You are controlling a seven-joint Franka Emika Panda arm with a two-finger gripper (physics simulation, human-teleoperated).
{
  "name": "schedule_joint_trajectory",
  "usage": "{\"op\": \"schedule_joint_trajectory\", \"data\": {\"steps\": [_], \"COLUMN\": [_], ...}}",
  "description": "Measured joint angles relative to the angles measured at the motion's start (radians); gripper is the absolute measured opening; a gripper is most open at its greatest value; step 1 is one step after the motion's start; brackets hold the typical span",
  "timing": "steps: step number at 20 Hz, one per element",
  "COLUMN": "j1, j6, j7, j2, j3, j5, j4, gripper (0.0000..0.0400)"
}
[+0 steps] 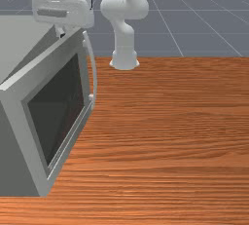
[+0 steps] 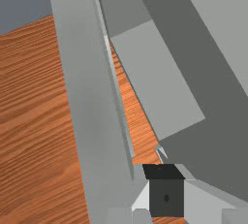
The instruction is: Open the microwave
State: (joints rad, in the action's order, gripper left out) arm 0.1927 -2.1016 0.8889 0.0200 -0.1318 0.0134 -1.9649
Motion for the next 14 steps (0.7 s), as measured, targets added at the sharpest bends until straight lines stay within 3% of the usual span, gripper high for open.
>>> {"op": "schedule_joint_trajectory", "data": {"steps": [7,11,14], "j1": [0.002,-0.035,-0.078], "j6": [-0.006,0.032,0.074], "j7": [0.091,0.127,0.140], "j2": [0.043,0.189,0.324], "j3": [0.208,0.294,0.328], "j5": [0.000,-0.020,-0.045], "j4": [0.045,0.219,0.401], "gripper": [0.0000,0.0000,0.0000]}}
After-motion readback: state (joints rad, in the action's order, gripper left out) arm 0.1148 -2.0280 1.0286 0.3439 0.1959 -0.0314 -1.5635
